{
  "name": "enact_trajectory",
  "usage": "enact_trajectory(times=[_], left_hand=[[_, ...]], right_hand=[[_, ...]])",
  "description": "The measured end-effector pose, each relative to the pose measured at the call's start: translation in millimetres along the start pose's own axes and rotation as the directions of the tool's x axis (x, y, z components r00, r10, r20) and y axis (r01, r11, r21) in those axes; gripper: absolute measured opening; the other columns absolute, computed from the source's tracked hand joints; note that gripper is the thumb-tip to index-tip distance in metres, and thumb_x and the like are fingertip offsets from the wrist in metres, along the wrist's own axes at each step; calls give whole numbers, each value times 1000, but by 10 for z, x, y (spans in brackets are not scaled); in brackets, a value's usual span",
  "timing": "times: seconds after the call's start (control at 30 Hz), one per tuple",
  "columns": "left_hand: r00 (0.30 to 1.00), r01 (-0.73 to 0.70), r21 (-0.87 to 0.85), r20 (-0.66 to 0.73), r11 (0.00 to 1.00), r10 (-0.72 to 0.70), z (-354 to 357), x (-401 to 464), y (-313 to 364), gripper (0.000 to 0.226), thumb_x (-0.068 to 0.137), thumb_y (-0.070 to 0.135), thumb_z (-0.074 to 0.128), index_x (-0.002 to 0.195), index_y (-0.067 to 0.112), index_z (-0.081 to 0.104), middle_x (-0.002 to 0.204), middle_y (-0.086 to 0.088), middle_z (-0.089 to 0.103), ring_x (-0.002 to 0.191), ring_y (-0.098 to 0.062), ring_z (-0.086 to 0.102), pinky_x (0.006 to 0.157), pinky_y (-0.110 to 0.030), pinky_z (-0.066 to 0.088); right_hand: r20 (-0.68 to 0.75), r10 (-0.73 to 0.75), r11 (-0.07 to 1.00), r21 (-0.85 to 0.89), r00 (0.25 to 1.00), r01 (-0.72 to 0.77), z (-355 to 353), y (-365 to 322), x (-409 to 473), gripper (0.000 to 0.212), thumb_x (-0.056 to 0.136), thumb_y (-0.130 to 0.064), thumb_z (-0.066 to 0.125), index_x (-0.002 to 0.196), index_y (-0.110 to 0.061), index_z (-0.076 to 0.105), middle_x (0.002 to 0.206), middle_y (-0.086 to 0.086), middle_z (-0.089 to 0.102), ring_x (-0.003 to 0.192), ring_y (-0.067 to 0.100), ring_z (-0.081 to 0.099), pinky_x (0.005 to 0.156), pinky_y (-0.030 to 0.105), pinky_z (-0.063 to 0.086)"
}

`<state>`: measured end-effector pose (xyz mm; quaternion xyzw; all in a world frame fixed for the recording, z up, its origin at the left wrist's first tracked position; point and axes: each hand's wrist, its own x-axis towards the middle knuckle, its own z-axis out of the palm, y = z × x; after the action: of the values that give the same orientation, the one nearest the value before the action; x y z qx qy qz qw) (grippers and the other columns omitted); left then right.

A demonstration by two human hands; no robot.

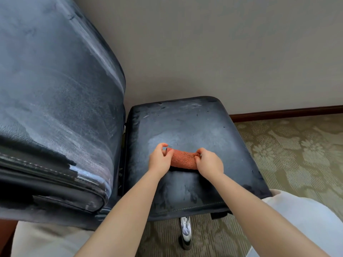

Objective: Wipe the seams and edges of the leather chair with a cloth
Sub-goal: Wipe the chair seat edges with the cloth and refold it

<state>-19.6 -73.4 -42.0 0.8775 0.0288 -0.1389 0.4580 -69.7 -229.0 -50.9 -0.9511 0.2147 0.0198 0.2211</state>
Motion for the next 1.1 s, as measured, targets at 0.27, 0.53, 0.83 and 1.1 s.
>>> enact_trajectory(times=[0.27,0.53,0.83,1.1], left_hand=[[955,281,130,-137,951,-264,163,41,6,52,83,29,69,128,11,50,128,-11,52,115,-29,54,96,-34,45],[884,450,-399,74,799,-462,16,-94,214,15,74,-4,66,85,5,60,93,-13,65,88,-27,62,78,-35,55],[994,27,-103,104,994,-16,-514,-648,477,34,72,-14,60,91,15,61,88,-7,64,83,-20,60,74,-26,49],[987,-157,-72,34,985,160,-1042,-1147,717,39,67,-17,65,91,14,63,88,-5,61,69,-12,57,58,-19,48]], right_hand=[[-94,-475,880,-45,875,473,169,-55,8,22,74,-9,54,87,-11,72,87,9,66,77,36,61,62,38,45],[-60,-414,908,41,908,417,-27,-149,-65,25,82,-14,52,101,-17,68,107,-3,63,103,21,56,84,28,34],[447,-288,793,607,847,-50,-366,-534,-303,34,60,-5,59,91,-18,65,79,-2,64,75,15,58,66,25,44],[525,-338,791,608,781,-67,-811,-786,-686,24,75,-9,61,96,-15,69,92,0,64,93,15,57,88,26,43]])
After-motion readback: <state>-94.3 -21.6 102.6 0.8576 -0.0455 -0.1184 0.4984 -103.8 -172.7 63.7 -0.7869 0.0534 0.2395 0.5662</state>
